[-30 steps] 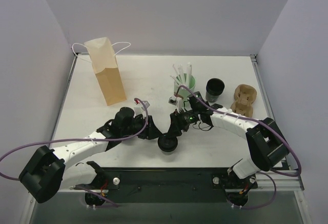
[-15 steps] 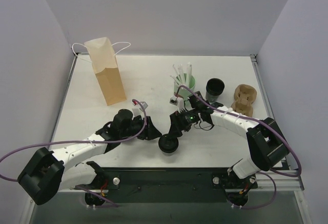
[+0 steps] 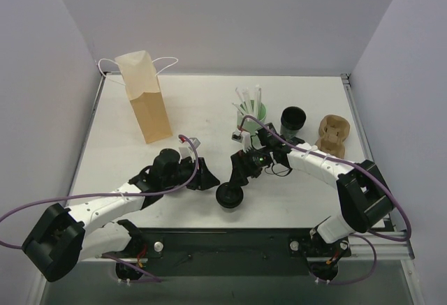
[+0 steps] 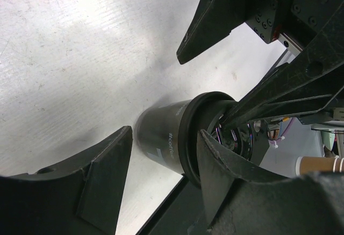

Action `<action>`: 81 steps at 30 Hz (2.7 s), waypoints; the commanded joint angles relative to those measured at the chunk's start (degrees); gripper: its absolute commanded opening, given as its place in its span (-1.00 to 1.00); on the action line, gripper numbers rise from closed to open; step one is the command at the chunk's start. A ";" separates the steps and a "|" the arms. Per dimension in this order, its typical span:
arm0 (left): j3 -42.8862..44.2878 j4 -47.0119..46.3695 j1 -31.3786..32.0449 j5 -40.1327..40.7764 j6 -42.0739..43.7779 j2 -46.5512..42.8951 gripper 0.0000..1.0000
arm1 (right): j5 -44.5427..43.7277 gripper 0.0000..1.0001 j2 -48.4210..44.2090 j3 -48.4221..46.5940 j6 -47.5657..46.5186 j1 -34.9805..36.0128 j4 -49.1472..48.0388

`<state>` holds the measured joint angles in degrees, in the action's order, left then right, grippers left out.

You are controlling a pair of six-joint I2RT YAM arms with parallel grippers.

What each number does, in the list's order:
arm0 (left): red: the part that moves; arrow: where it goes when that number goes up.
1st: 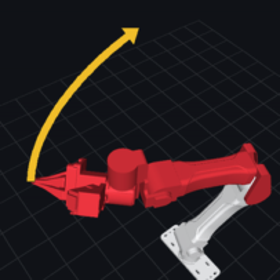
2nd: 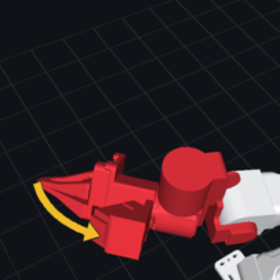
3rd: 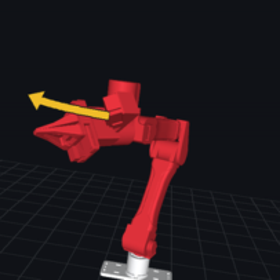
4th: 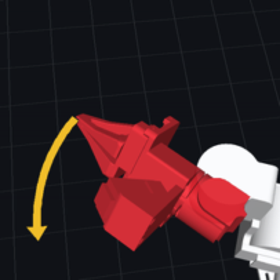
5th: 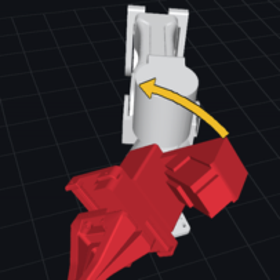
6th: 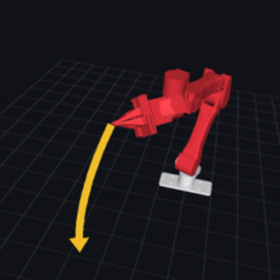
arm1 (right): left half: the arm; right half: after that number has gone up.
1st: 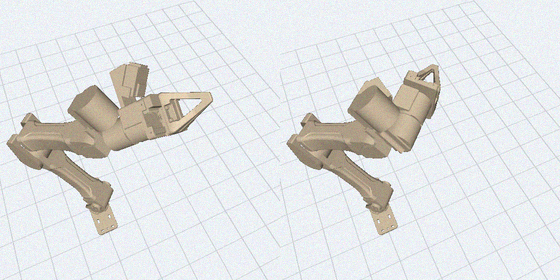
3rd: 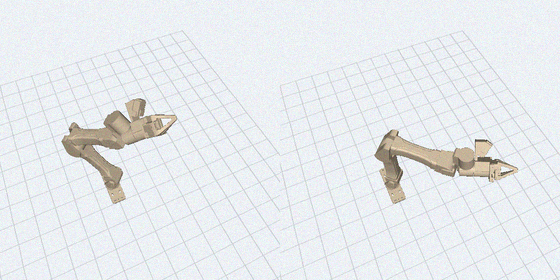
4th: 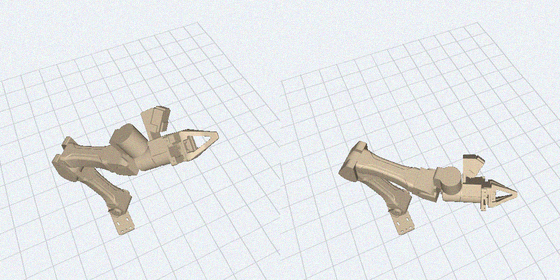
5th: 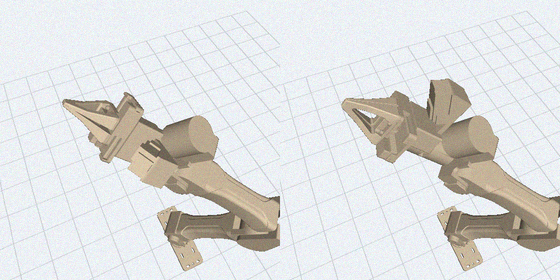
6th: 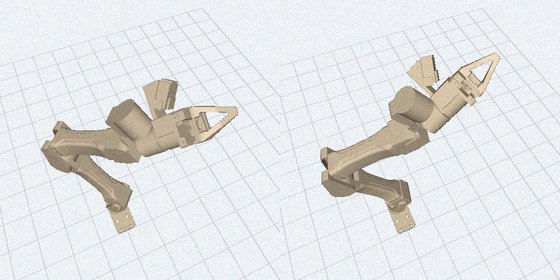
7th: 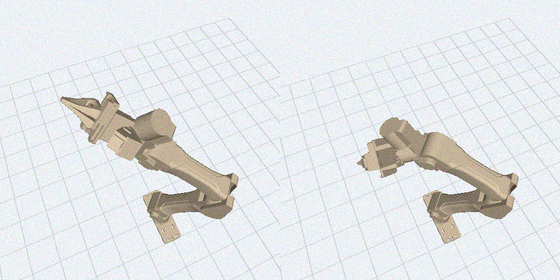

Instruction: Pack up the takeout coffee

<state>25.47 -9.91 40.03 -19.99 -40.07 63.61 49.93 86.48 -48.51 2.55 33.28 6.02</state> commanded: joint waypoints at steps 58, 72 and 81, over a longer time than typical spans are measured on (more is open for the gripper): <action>9.42 25.47 -0.39 15.60 2.19 -17.30 0.23 | -88.33 -0.27 -14.85 34.80 69.35 54.53 -41.35; 8.28 22.57 -0.39 12.17 4.39 -15.89 0.23 | -86.51 -0.25 -25.48 39.01 64.17 44.51 -36.60; 8.36 21.34 -0.30 11.02 5.18 -13.96 0.22 | -84.39 -0.24 -28.56 37.79 58.01 37.39 -31.69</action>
<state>32.40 15.05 40.01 -7.81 -36.29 49.01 -33.91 59.11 -9.78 63.26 72.60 -27.68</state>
